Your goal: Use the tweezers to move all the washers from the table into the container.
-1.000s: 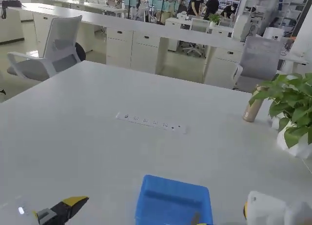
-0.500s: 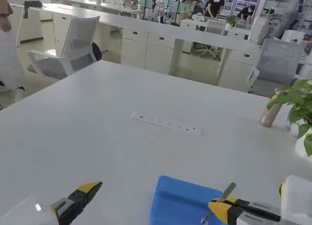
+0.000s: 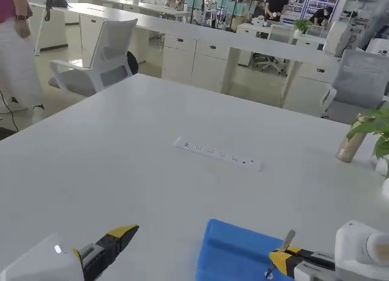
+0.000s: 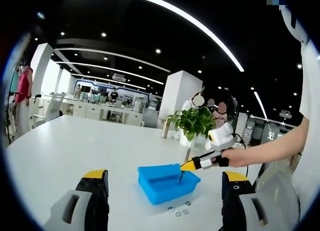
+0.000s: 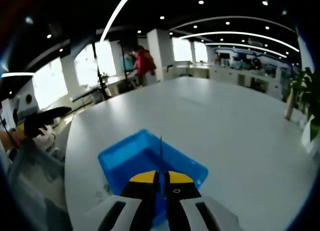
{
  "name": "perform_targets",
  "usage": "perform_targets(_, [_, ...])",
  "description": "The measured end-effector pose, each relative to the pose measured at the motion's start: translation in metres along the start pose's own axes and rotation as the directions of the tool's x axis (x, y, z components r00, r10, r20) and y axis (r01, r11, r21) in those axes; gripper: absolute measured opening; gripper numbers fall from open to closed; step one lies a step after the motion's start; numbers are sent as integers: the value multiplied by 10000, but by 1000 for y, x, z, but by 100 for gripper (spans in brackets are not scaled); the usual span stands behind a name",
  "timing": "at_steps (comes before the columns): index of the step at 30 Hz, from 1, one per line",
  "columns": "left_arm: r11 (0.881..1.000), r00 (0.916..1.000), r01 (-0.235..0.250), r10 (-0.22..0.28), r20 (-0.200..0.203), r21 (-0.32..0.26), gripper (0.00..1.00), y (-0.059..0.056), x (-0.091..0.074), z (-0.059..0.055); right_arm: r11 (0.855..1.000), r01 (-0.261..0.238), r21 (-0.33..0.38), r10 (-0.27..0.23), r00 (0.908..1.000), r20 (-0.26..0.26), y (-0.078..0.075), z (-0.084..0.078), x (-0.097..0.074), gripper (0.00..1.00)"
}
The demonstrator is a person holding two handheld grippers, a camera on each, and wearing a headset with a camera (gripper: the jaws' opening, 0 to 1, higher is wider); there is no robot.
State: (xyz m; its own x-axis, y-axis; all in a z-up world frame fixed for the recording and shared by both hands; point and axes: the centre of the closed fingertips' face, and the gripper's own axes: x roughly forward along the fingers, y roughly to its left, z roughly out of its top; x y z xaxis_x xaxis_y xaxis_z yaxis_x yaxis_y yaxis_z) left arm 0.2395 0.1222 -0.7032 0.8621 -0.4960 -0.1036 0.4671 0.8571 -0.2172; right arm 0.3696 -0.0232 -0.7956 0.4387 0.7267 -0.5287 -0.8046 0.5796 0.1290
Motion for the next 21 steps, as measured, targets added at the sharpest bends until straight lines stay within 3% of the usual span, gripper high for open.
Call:
perform_targets(4, [10000, 9999, 40, -40, -132, 32, 95, -1, 1, -2, 9998, 29, 188, -30, 10000, 33, 2, -4, 2, 3])
perform_targets(5, [10000, 9999, 60, -59, -129, 48, 95, -2, 1, -2, 9997, 51, 226, -51, 10000, 19, -5, -7, 3, 3])
perform_targets(11, [9995, 9988, 39, -24, 498, -299, 96, 1, -2, 9, 9994, 106, 328, -108, 9999, 44, 3, -8, 1, 3])
perform_targets(15, [9994, 9993, -46, 59, 364, -356, 96, 3, -2, 6, 9997, 98, 212, -99, 9999, 48, 6, -5, -2, 3])
perform_targets(21, [9999, 9999, 54, -52, 145, -127, 95, -1, 0, 3, 9995, -16, 321, -19, 9939, 1100, 10, 19, -18, 3])
